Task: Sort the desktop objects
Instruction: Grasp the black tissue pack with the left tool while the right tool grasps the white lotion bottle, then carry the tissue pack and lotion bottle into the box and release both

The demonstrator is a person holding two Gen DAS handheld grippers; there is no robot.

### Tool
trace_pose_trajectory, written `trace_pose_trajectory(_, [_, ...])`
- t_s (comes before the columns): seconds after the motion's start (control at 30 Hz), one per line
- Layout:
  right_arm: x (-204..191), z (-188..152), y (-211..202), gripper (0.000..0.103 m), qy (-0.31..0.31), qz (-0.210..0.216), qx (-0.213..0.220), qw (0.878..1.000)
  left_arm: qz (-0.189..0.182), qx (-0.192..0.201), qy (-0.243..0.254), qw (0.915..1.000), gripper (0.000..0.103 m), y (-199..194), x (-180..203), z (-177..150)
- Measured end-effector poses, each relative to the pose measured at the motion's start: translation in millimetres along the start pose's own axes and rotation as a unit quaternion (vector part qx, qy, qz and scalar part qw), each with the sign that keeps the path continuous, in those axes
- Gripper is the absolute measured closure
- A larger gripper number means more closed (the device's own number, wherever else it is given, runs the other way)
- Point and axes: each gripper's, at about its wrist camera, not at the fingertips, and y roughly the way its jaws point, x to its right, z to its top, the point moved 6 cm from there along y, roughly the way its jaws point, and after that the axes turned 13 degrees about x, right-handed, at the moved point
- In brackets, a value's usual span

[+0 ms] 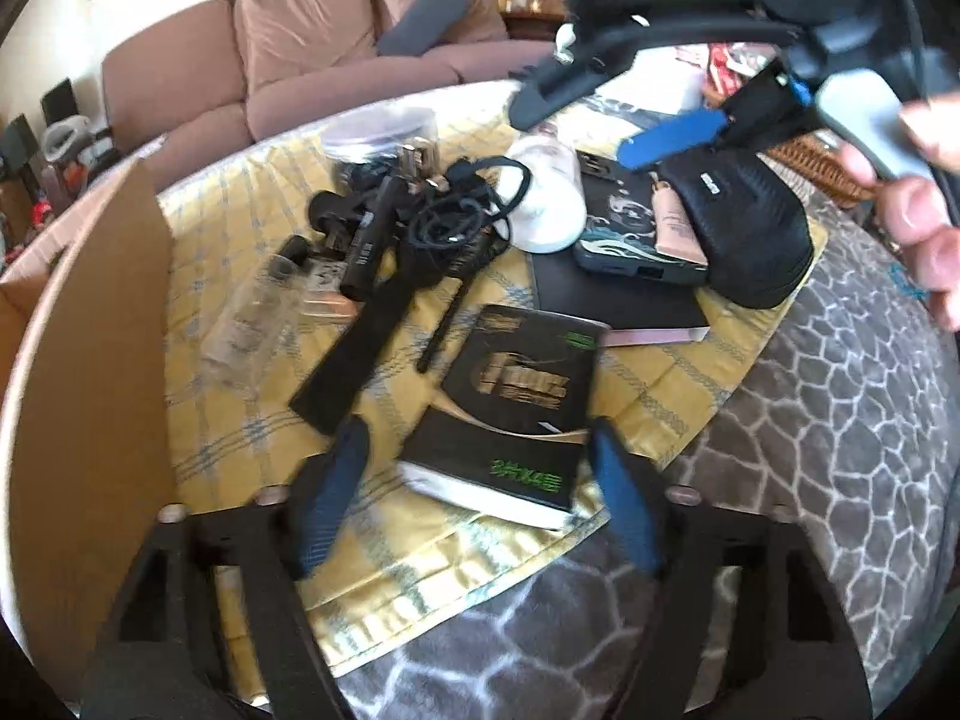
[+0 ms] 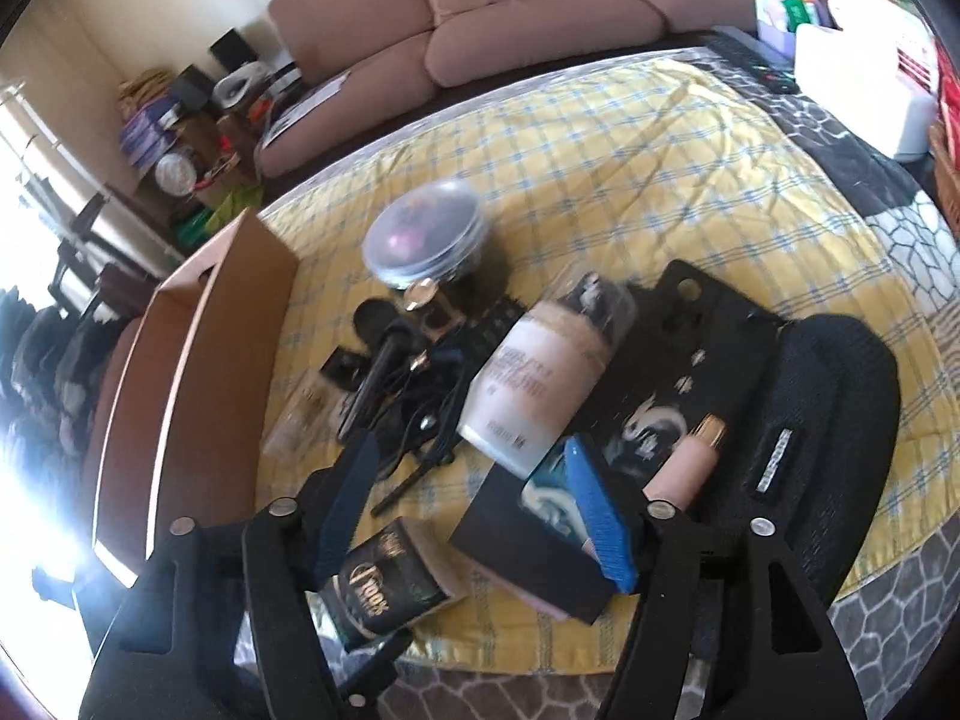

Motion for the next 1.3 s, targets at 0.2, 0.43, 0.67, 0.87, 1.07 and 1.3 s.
trace_pose_trajectory(0.2, [19.6,16.3,32.4,0.032,0.047,-0.041,-0.021,0.998,-0.012,0.003,-0.023,0.9997,0.051,0.1,-6.0,-0.4])
trace_pose_trajectory(0.43, [42.4,21.4,59.5,0.032,0.107,-0.068,-0.033,0.991,-0.023,0.011,-0.038,0.9989,0.051,-10.8,-4.2,-1.9])
trace_pose_trajectory(0.67, [29.3,26.4,67.4,0.046,0.025,-0.112,-0.051,0.992,-0.03,0.015,-0.053,0.998,0.051,-19.0,-3.7,2.9])
trace_pose_trajectory(0.87, [16.9,29.9,46.3,0.053,0.015,-0.09,0.002,0.996,-0.041,0.036,-0.062,0.9966,0.051,-46.5,-5.9,19.6])
trace_pose_trajectory(1.07, [1.8,39.1,4.1,0.056,0.018,-0.065,0.055,0.996,-0.04,0.072,-0.084,0.993,0.051,-93.2,-30.9,42.7])
trace_pose_trajectory(1.3, [-25.9,40.9,-34.9,0.056,-0.002,-0.059,0.078,0.995,-0.001,0.094,-0.097,0.9909,0.051,-140.7,-78.9,54.4])
